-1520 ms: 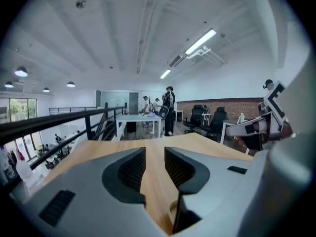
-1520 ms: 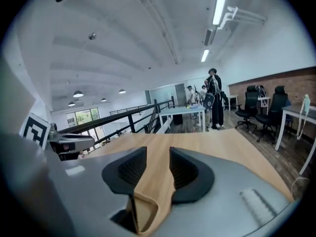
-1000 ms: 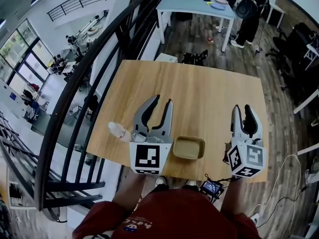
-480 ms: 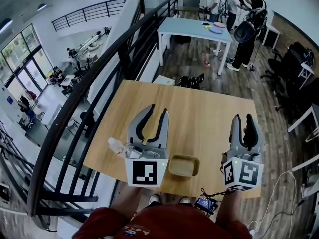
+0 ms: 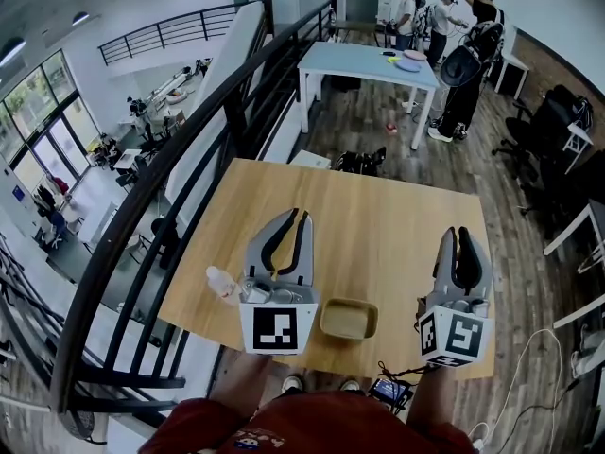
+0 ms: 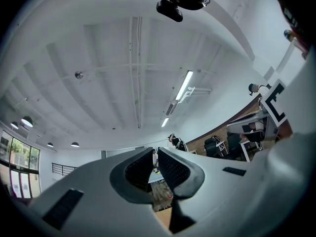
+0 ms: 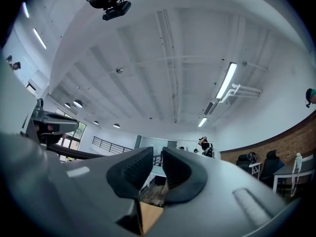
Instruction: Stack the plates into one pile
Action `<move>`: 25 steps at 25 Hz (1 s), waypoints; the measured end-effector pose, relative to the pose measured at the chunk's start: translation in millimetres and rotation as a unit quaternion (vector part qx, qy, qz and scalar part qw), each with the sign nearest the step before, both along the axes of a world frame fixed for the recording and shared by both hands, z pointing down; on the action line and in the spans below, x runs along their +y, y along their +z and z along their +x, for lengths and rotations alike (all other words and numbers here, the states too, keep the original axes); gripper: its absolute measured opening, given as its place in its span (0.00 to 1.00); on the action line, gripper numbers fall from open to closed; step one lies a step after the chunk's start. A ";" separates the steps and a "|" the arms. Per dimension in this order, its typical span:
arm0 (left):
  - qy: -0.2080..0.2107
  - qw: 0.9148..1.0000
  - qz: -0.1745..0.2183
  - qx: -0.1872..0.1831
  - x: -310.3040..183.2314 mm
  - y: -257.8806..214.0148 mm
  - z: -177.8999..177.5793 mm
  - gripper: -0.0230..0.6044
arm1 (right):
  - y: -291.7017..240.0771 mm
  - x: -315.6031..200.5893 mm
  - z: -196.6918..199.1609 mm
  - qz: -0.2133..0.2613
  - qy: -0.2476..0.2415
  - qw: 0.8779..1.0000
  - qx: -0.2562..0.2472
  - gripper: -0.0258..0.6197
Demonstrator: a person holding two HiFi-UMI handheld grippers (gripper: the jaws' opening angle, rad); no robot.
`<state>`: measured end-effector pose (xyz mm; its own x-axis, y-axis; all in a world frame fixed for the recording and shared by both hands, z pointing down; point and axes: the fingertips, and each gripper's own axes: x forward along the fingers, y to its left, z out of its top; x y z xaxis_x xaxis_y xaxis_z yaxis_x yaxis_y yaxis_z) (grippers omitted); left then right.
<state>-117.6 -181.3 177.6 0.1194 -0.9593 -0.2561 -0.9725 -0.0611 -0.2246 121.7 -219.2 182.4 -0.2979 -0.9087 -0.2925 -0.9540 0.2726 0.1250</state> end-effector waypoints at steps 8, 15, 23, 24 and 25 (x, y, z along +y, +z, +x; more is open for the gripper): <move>0.014 1.000 -0.015 0.005 0.2 6.2 3.0 0.05 | 2.7 5.0 -1.2 0.005 -0.011 1.000 -0.001 0.05; 0.012 1.000 -0.015 0.010 2.5 5.9 3.2 0.05 | 3.0 5.9 2.0 0.003 -0.014 1.000 -0.014 0.05; 0.005 1.000 -0.022 0.010 1.6 10.3 -0.5 0.05 | 5.5 4.4 -0.2 0.000 -0.015 1.000 -0.006 0.05; 0.004 1.000 -0.021 0.011 1.7 9.7 -0.7 0.05 | 5.1 4.4 0.4 0.000 -0.014 1.000 -0.009 0.05; 0.004 1.000 -0.020 0.012 1.9 9.4 -0.9 0.05 | 4.9 4.4 0.7 0.000 -0.015 1.000 -0.010 0.05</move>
<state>-118.5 -179.5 186.9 0.1204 -0.9681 -0.2195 -0.9772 -0.0767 -0.1980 122.4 -214.8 187.4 -0.3182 -0.8996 -0.2990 -0.9480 0.3003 0.1053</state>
